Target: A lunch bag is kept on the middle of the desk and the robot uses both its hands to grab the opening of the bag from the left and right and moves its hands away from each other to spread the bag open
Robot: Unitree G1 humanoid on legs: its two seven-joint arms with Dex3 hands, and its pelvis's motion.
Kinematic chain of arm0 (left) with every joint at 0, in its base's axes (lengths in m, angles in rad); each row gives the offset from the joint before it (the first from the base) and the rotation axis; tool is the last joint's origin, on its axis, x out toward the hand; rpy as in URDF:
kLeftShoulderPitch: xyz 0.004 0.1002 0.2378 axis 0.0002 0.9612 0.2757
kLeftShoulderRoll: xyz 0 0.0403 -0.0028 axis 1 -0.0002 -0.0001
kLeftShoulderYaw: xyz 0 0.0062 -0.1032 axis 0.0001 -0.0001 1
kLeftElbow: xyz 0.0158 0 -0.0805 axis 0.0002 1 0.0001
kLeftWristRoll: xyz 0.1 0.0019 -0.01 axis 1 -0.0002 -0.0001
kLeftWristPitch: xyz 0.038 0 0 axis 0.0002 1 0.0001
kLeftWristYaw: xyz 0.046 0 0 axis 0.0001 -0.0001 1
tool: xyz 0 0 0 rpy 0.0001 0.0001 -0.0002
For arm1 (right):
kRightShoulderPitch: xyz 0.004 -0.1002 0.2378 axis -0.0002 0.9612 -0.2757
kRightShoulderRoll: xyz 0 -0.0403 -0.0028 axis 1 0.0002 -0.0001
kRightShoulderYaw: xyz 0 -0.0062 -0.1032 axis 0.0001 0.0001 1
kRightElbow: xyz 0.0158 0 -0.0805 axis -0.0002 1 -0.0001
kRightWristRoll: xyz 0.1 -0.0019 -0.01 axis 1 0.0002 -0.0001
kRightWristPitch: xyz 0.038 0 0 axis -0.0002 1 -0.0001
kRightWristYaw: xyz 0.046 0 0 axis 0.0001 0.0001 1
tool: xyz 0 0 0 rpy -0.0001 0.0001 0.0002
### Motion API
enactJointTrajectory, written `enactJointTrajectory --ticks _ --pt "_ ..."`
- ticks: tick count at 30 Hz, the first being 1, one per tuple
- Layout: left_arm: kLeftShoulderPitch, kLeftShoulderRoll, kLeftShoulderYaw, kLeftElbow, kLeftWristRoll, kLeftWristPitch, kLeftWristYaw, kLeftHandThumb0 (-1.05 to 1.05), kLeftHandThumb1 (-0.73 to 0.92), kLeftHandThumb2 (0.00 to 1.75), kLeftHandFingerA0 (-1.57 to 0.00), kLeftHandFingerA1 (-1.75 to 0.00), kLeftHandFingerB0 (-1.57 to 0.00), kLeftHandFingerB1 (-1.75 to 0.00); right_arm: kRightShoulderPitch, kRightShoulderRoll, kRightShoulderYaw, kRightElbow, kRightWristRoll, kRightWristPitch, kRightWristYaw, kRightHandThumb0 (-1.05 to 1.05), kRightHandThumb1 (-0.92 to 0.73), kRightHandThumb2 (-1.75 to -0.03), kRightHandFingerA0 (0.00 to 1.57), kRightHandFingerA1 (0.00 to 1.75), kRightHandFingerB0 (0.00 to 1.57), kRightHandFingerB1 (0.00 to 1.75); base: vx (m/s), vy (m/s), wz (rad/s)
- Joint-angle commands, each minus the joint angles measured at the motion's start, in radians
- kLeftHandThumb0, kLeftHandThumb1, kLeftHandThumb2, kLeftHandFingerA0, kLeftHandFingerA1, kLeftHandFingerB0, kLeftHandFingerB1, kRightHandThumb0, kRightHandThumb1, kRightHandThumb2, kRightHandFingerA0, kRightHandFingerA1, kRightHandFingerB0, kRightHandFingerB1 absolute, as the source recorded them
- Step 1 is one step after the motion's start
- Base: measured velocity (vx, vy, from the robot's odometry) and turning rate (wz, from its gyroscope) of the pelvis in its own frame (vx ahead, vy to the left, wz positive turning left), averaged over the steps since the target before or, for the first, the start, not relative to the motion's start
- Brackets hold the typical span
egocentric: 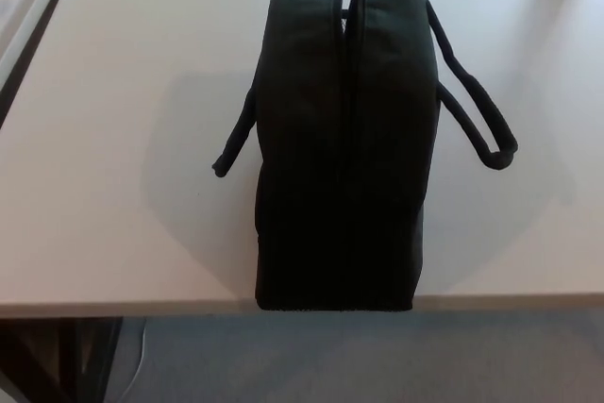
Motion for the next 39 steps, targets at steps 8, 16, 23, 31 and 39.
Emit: enactJointTrajectory --ticks 8,16,23,31,39 --pt "0.170 0.038 0.213 -0.361 -0.196 -0.542 0.016 0.03 0.41 0.87 -0.38 -0.58 -0.09 -0.47 0.145 -0.086 -0.154 -0.304 -0.107 -0.510 -0.168 -0.26 -0.55 -0.57 0.30 0.39 0.14 0.27 0.00 0.000 0.00" --pt "0.033 0.065 0.525 -0.493 -0.125 -0.640 0.117 0.01 0.36 0.84 -0.39 -0.58 -0.10 -0.47 0.135 -0.153 -0.485 -0.512 -0.235 -0.595 -0.262 -0.37 -0.52 -0.56 0.19 0.35 0.17 0.27 0.00 0.000 0.00" --pt "-0.177 0.210 0.679 -0.532 -0.177 -0.637 0.089 -0.01 0.39 0.86 -0.32 -0.57 -0.09 -0.47 -0.083 -0.278 -0.657 -0.561 -0.159 -0.551 -0.236 -0.36 -0.53 -0.57 0.25 0.35 0.19 0.28 0.00 0.000 0.00" --pt "-0.597 0.394 0.696 -0.367 -0.063 -0.563 0.107 -0.12 0.39 0.86 -0.79 -0.89 -0.15 -0.49 -0.448 -0.517 -0.661 -0.432 -0.215 -0.433 -0.212 -0.26 -0.36 -0.86 0.29 0.57 0.06 0.47 0.00 0.000 0.00" --pt "-0.947 0.522 0.536 -0.088 0.198 -0.587 0.153 -0.11 0.54 0.55 -0.76 -0.47 -0.45 -0.37 -0.867 -0.705 -0.443 -0.132 -0.351 -0.514 -0.245 -0.31 -0.51 -0.55 0.64 0.41 0.24 0.29 0.00 0.000 0.00"
